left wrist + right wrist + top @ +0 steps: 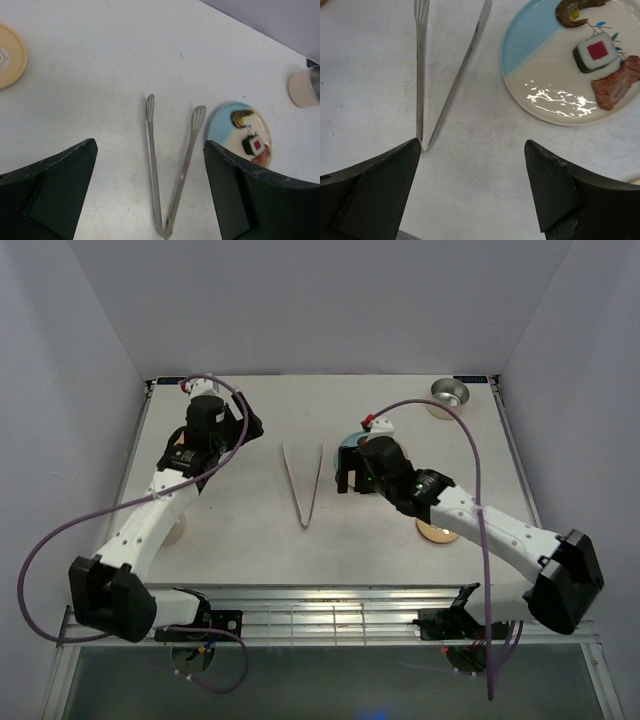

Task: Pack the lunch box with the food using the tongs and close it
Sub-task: Pick up the clamp at the center of the board.

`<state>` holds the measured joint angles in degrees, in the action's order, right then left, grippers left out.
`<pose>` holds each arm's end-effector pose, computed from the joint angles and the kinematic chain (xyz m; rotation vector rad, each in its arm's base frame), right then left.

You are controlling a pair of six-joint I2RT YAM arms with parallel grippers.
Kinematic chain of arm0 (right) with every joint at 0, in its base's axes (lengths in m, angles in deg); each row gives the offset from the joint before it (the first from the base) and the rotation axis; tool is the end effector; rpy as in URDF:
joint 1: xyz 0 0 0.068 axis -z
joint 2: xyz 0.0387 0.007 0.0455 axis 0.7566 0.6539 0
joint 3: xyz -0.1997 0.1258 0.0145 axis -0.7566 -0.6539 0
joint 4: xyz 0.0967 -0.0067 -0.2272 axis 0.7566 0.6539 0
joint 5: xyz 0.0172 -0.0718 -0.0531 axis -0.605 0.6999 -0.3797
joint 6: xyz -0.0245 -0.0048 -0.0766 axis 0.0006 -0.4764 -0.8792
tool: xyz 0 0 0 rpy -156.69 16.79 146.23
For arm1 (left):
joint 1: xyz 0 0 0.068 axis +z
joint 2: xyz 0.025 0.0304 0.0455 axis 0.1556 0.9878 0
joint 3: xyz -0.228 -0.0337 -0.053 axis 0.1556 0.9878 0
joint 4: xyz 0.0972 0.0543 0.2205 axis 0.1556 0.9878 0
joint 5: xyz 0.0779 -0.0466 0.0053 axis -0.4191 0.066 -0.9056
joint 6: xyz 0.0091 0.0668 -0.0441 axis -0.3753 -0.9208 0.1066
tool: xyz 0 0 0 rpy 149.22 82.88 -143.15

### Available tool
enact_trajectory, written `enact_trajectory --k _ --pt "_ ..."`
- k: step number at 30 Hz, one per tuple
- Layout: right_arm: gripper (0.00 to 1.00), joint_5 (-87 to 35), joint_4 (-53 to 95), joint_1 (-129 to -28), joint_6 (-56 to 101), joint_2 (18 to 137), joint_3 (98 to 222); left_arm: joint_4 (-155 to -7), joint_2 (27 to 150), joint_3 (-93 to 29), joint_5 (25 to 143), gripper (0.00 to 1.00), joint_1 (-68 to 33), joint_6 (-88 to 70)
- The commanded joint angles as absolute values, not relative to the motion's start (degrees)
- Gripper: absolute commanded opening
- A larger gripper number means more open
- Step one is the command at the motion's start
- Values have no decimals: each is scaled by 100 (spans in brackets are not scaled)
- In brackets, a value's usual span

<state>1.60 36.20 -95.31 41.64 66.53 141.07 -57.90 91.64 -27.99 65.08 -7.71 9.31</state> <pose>0.2264 0.2015 0.2632 -0.1522 2.0717 0.4228 0.3217 -0.0831 0.2812 -0.3540 2.0838 -0.2989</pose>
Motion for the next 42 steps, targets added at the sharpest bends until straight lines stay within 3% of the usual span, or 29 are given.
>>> enact_trajectory --k 1,4,7,17,29,42 --pt "90 604 3262 -9829 4530 7495 15029 -5772 8248 -2131 6518 98 -924 1458" --pt "90 718 3315 -9926 4662 8366 15497 -5919 7212 -1499 6219 98 -924 1652" --pt "90 701 3332 -9987 4732 9139 16077 -6350 6316 -996 6727 98 -924 1557" --pt "90 727 3956 -10224 4707 10924 17467 -6781 5329 -161 7800 98 -924 1530" --pt "90 1088 4281 -10462 4759 11444 17740 -7581 4678 727 7308 98 -924 1785" --pt "90 1070 4167 -10471 4908 11488 17423 -8092 4765 1194 6895 98 -924 2049"
